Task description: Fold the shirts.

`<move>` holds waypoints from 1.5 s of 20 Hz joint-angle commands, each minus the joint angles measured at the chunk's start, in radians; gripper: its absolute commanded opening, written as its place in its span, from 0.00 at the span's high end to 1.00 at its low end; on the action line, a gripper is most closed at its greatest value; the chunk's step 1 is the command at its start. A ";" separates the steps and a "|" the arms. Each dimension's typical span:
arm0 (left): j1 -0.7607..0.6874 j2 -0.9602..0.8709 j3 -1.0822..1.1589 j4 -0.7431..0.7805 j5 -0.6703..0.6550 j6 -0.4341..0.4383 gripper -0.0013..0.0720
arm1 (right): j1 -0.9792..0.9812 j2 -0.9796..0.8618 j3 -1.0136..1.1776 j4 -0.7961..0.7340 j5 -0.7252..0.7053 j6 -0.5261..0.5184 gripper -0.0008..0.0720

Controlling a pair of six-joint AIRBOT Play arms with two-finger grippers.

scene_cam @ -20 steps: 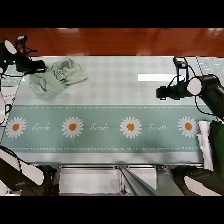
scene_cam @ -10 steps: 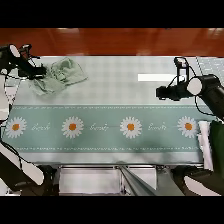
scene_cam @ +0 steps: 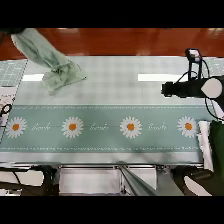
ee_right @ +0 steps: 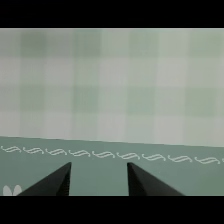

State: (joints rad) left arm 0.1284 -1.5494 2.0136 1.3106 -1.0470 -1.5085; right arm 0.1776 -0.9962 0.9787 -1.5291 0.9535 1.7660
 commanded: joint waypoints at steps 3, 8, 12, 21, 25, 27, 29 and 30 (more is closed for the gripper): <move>-0.097 0.241 0.007 -0.037 0.101 0.008 0.95 | 0.001 0.162 0.000 0.005 0.060 -0.016 0.45; -0.302 0.385 0.007 -0.036 0.252 0.107 0.95 | 0.001 0.249 0.000 0.053 0.095 -0.043 0.45; -0.491 0.406 0.005 -0.036 0.253 0.051 0.95 | 0.001 0.271 0.000 0.114 0.106 -0.073 0.45; -0.845 0.425 -0.386 -0.079 0.402 -0.132 0.95 | 0.001 0.271 -0.061 0.111 0.140 -0.084 0.45; -0.785 0.498 -0.728 0.010 0.275 -0.157 0.95 | 0.001 0.271 -0.164 0.177 0.128 -0.085 0.45; -0.650 0.514 -0.889 0.080 0.126 -0.173 0.95 | 0.001 0.271 -0.217 0.207 0.109 -0.085 0.45; -0.517 0.514 -1.034 0.065 0.037 -0.168 0.95 | 0.001 0.271 -0.264 0.235 0.066 -0.085 0.45; -0.468 0.514 -1.101 0.037 0.027 -0.168 0.95 | 0.001 0.270 -0.283 0.247 0.035 -0.085 0.45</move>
State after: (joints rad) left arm -0.4797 -1.0462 1.1183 1.3453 -0.8829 -1.6650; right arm 0.1776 -0.7265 0.7578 -1.3308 1.0496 1.6802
